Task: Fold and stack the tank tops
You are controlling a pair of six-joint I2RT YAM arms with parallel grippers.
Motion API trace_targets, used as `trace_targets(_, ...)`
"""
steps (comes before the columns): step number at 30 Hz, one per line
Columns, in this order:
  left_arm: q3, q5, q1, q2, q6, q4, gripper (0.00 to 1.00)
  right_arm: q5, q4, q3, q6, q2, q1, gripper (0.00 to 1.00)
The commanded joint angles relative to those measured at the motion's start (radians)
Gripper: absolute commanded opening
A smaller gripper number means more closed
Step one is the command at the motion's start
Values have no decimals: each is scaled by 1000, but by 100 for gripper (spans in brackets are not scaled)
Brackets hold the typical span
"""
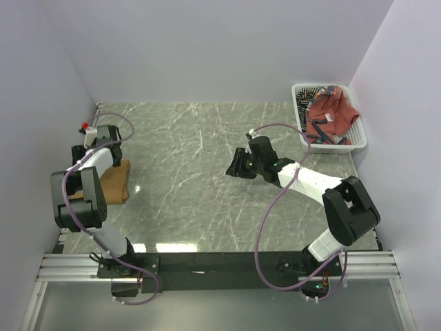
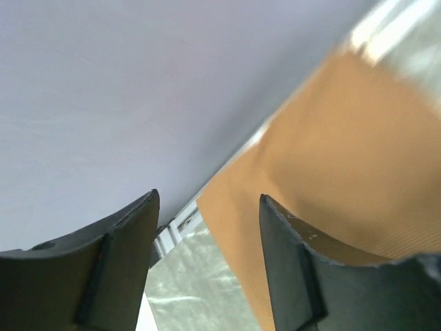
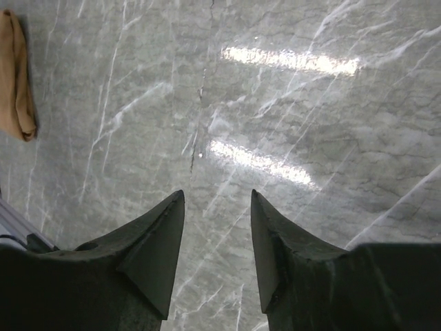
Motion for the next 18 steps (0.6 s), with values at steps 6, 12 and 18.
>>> trace_targets(6,287,97,-120,-143,-470,-343,78,109,9,-4,-18,-38,-8,53)
trace_targets(12,244,367,-479,-308,-550,-265,88,201,-97,181,-7,-34,-85,54)
trace_targets(18,209,698,-624,-384,-518,-199,97,429,-283,610,-51,145,-292,60)
